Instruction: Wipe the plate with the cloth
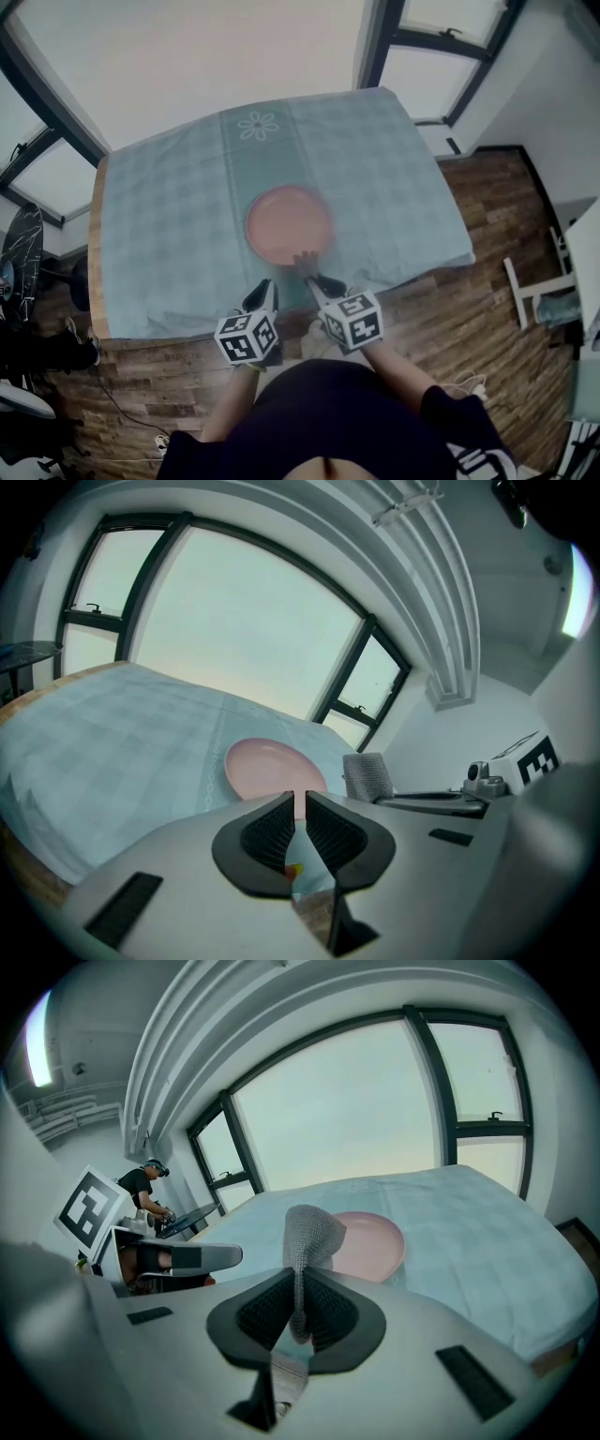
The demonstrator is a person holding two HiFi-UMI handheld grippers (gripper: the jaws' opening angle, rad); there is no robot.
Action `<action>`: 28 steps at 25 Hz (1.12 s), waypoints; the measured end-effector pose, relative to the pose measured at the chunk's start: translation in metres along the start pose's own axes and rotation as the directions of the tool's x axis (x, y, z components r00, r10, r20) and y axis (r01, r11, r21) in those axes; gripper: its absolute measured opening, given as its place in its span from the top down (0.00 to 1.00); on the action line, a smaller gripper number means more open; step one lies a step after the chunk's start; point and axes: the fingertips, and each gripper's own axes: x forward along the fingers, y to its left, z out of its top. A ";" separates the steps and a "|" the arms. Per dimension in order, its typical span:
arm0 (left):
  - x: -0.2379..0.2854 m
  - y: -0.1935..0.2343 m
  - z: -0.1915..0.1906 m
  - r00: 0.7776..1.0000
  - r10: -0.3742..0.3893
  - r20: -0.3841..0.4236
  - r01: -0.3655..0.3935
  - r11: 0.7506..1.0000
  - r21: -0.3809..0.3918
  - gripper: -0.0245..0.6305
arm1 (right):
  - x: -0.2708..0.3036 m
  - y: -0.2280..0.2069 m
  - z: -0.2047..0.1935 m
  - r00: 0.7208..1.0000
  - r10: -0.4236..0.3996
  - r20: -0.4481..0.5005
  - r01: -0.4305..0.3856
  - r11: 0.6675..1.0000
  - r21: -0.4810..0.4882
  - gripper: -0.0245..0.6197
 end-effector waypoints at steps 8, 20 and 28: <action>-0.045 0.013 -0.011 0.998 -0.060 -0.027 0.061 0.997 0.041 0.89 | -0.018 0.052 -0.011 0.994 -0.082 0.073 0.078 0.995 0.066 0.91; -0.106 0.033 -0.032 0.993 -0.113 -0.028 0.115 0.992 0.061 0.89 | -0.042 0.117 -0.043 0.984 -0.129 0.120 0.114 0.986 0.121 0.91; -0.126 0.031 -0.049 0.991 -0.134 -0.028 0.136 0.989 0.064 0.89 | -0.054 0.138 -0.055 0.984 -0.123 0.132 0.111 0.989 0.096 0.91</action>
